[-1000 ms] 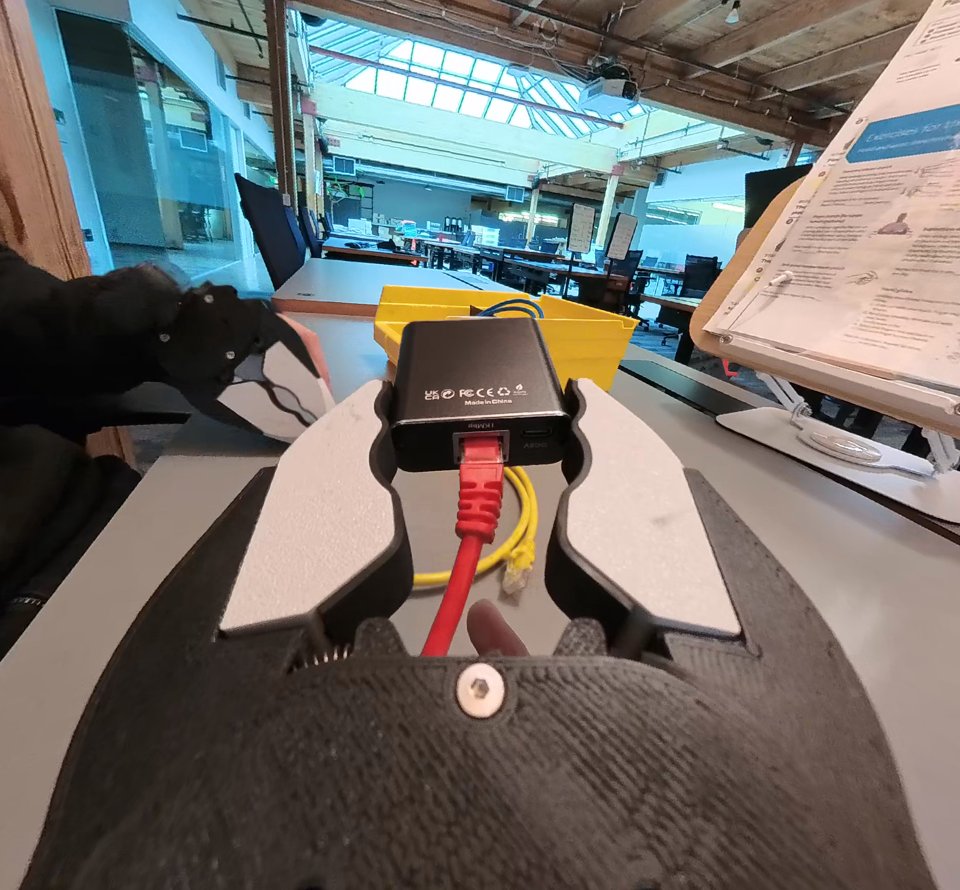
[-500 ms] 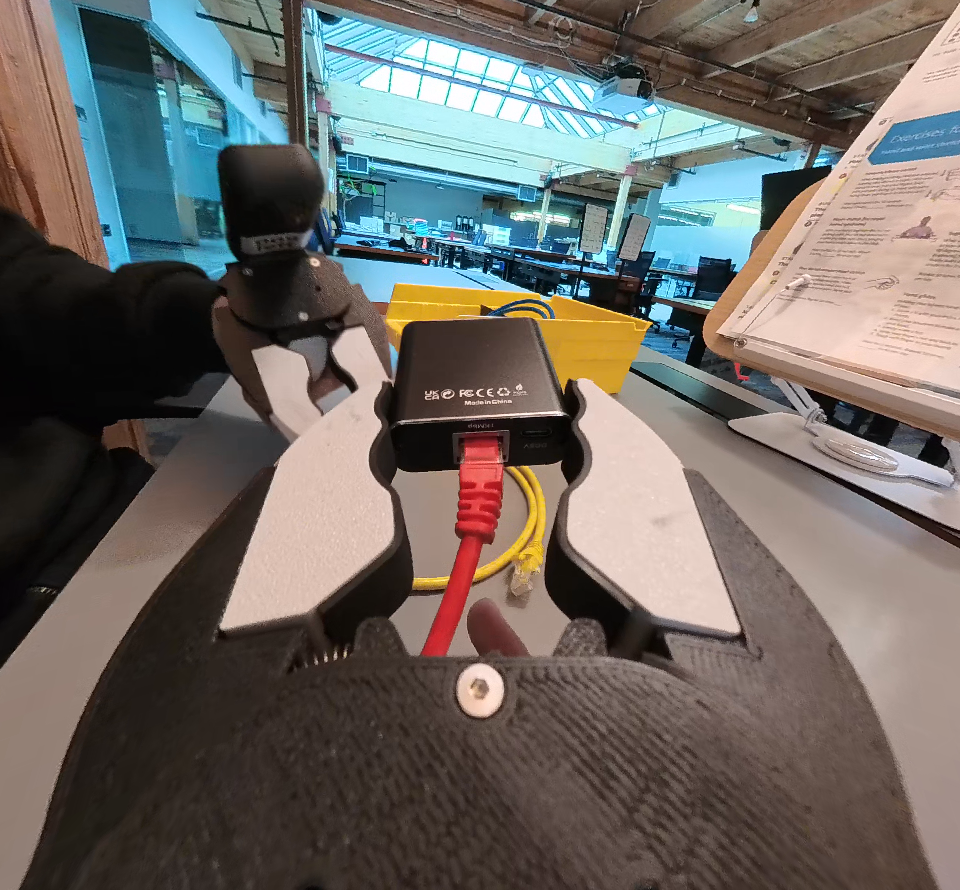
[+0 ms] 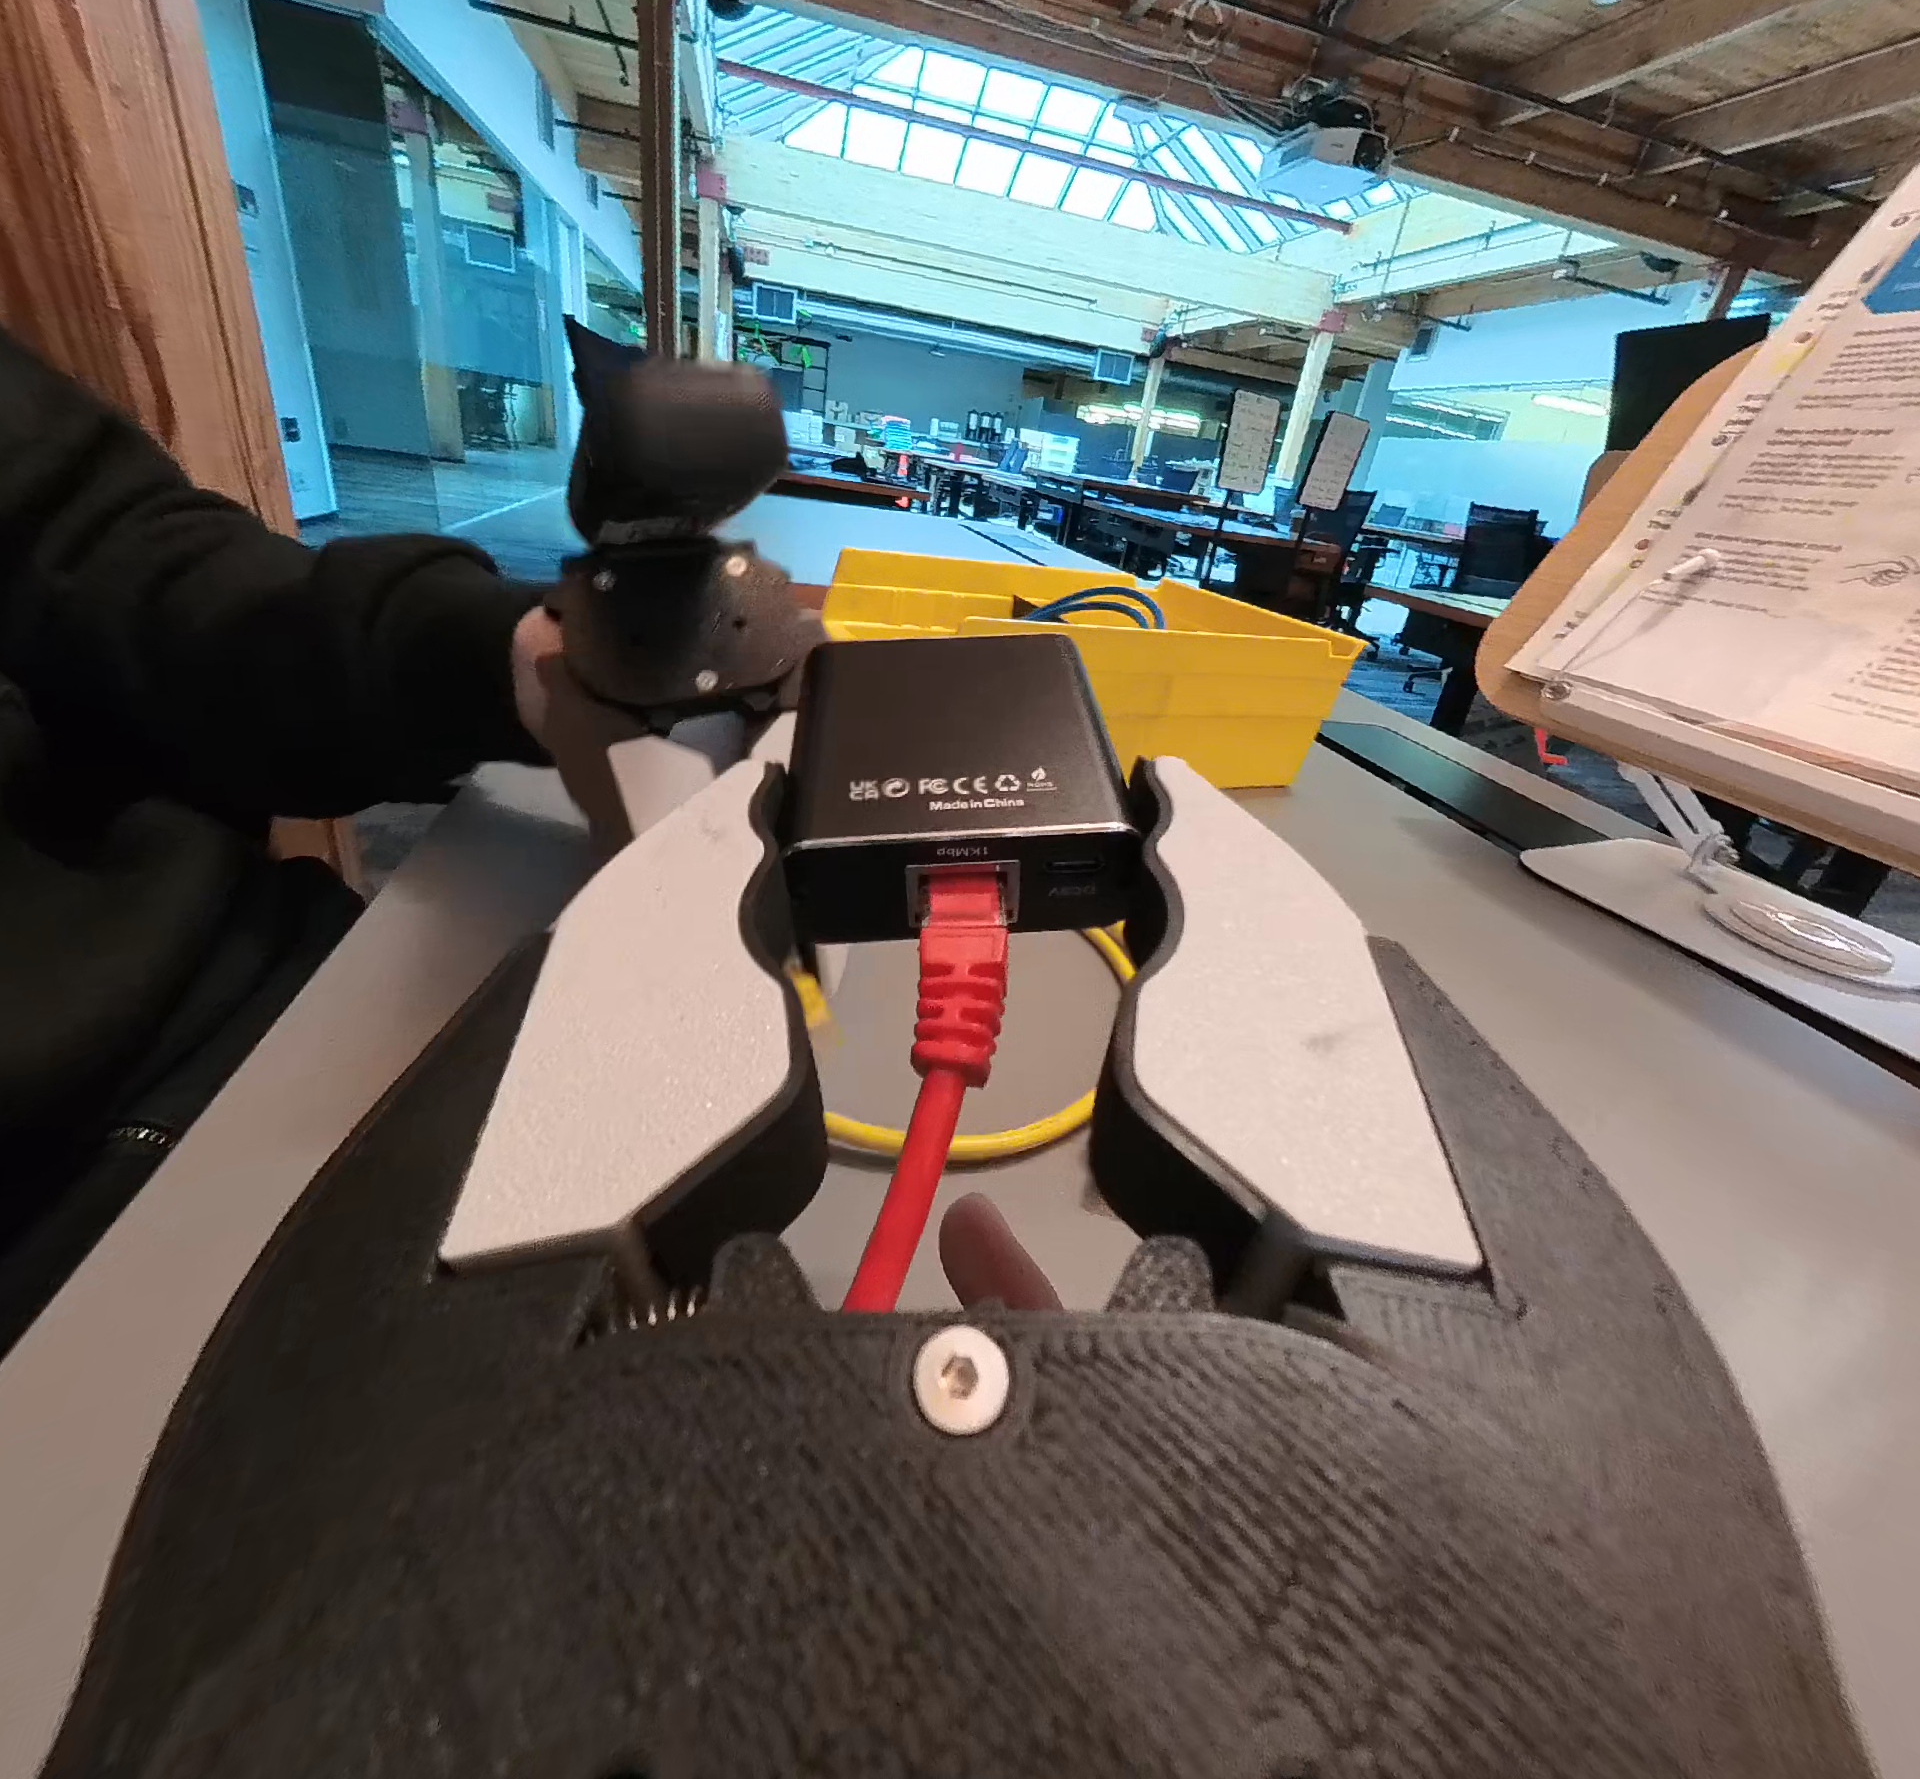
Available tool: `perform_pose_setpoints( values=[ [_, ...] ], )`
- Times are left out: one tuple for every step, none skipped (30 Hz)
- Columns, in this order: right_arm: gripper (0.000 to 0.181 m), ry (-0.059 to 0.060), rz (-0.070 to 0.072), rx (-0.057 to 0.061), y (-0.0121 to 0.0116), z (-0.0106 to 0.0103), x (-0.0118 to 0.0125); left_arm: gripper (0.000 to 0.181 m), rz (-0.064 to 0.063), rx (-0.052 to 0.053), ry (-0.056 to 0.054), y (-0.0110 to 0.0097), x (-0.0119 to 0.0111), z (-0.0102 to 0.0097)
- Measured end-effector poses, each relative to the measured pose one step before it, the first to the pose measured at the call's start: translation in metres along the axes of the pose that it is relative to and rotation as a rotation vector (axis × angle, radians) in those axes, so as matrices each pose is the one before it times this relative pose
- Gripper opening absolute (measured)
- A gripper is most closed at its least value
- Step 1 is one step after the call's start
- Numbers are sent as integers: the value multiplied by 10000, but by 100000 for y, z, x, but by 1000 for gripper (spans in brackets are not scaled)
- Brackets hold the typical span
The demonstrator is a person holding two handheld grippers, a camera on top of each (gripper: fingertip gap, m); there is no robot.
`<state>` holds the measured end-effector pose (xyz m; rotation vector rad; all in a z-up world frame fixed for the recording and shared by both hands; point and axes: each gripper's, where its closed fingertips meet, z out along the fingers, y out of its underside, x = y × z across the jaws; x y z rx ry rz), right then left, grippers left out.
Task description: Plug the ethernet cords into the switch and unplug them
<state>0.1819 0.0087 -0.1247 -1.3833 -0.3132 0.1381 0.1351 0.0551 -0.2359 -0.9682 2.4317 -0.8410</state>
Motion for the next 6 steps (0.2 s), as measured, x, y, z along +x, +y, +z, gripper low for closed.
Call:
perform_pose_setpoints(
  values=[
    [63, -208, 0, 43, -45, 100, -344, 11, -290, -25, 351, -486, 53, -805],
    [63, -234, 8, 31, -39, 110, -396, 11, -204, 18, 366, -693, 56, -967],
    [63, -227, -12, 3, -2, 95, -379, 11, -100, 43, 304, -814, 44, -1099],
    [63, -188, 0, 16, -22, 66, -308, 11, -40, -1, 230, -837, 31, -1154],
    [63, -179, 58, 54, -68, 41, -261, 11, 58, -35, 155, -822, 33, -1128],
    [63, -204, 105, 88, -100, 42, -283, 11, 200, -88, 113, -753, 54, -1017]
  ],
)
